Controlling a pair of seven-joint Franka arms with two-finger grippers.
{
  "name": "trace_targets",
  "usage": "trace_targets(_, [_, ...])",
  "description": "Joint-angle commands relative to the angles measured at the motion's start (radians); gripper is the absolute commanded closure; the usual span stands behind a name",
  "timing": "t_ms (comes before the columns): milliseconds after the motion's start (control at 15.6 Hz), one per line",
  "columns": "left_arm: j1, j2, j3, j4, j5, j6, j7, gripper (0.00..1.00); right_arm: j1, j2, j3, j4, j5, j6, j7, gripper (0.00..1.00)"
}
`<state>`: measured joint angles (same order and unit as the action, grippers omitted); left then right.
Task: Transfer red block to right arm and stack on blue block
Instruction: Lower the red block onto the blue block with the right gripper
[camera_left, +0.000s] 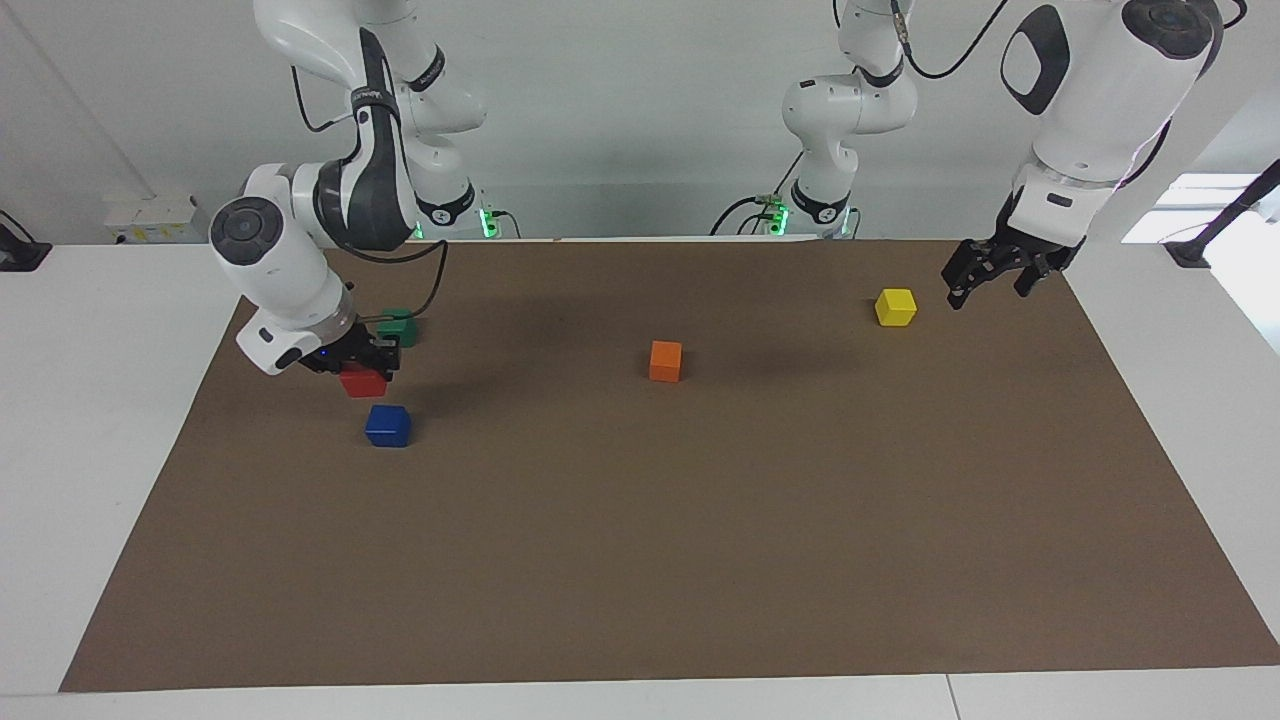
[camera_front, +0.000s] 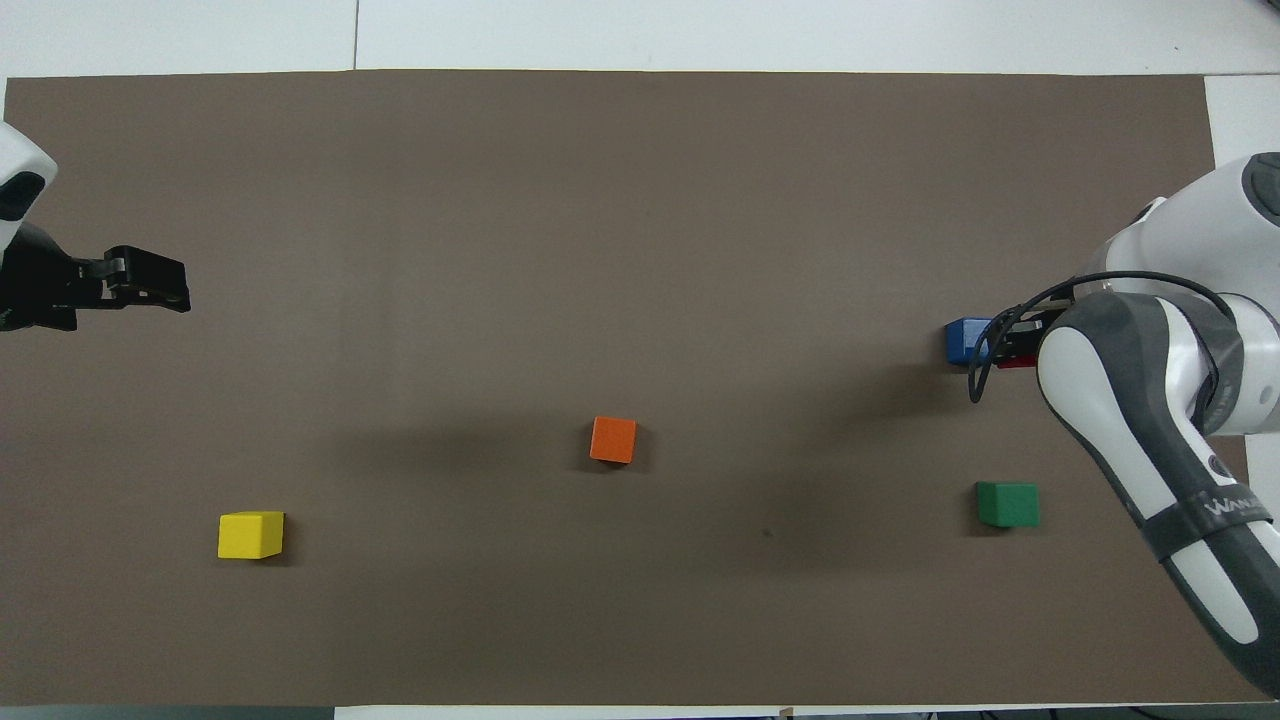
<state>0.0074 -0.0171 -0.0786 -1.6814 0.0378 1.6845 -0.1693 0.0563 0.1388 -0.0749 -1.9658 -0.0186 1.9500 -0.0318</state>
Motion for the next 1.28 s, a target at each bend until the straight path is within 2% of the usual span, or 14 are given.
trace_targets(0, [0.003,-0.020,-0.007,-0.023,-0.004,-0.003,0.024,0.00,-0.018,0.041,0.015,0.004,-0.017,0.049,-0.022,1.00])
trace_targets(193, [0.009,-0.017,-0.033,0.011,-0.001,-0.041,0.147,0.00,-0.016,0.082,0.015,0.012,-0.017,0.095,-0.025,1.00])
trace_targets(450, [0.010,0.012,-0.036,0.097,-0.002,-0.098,0.172,0.00,-0.015,0.122,0.017,0.013,-0.008,0.150,-0.023,1.00])
trace_targets(706, [0.011,0.009,-0.036,0.091,-0.012,-0.086,0.163,0.00,-0.006,0.131,0.017,0.016,0.003,0.150,-0.016,1.00])
trace_targets(963, [0.016,0.008,-0.036,0.088,-0.012,-0.086,0.165,0.00,-0.023,0.133,0.017,0.016,0.066,0.153,-0.025,1.00])
trace_targets(1028, [0.016,0.008,-0.038,0.091,-0.012,-0.089,0.165,0.00,-0.027,0.133,0.017,0.016,0.068,0.155,-0.025,0.58])
trace_targets(1092, [0.016,0.009,-0.038,0.089,-0.012,-0.089,0.165,0.00,-0.030,0.133,0.017,0.016,0.072,0.155,-0.025,0.01])
trace_targets(1220, [0.014,0.006,-0.038,0.085,-0.012,-0.091,0.165,0.00,-0.030,0.133,0.017,0.016,0.075,0.158,-0.026,0.00])
